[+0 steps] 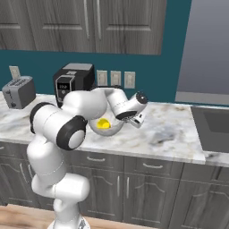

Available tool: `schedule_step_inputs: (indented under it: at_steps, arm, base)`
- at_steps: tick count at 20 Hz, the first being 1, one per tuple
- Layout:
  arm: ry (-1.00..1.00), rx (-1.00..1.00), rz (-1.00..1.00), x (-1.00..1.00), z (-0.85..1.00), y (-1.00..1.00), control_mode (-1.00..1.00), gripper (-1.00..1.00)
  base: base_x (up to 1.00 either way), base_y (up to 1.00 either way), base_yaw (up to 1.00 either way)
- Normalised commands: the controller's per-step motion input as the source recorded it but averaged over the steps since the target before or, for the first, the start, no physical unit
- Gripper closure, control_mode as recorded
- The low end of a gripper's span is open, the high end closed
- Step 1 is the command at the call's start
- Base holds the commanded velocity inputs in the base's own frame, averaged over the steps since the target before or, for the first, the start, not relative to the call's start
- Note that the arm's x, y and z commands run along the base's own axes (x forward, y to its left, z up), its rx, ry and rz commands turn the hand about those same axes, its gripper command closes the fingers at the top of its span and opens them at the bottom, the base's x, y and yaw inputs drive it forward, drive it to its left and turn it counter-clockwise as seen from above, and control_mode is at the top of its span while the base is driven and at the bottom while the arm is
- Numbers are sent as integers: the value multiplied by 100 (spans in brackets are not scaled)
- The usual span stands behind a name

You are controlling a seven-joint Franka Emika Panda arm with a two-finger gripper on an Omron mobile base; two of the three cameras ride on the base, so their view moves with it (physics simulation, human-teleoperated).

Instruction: Place the cup inside the bowl on the dining table and move the bowl to any counter.

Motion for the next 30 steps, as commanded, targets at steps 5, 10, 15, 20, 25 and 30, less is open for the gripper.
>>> schedule_step_inputs:
  at_steps: [5,10,15,20,25,30]
  arm:
    - [-2,0,0,3,-15,-1,-100,100]
    - [-1,0,0,7,-19,0,-100,100]
    - [0,0,0,7,-10,0,-100,100]
    - [0,0,0,9,-8,0,-100,100]
    - [0,0,0,11,-13,0,-100,100]
    - [0,0,0,10,-15,0,-100,100]
  base:
    - [0,0,0]
    - [0,0,0]
    - [0,0,0]
    - [0,0,0]
    - [0,0,0]
    - [0,0,0]
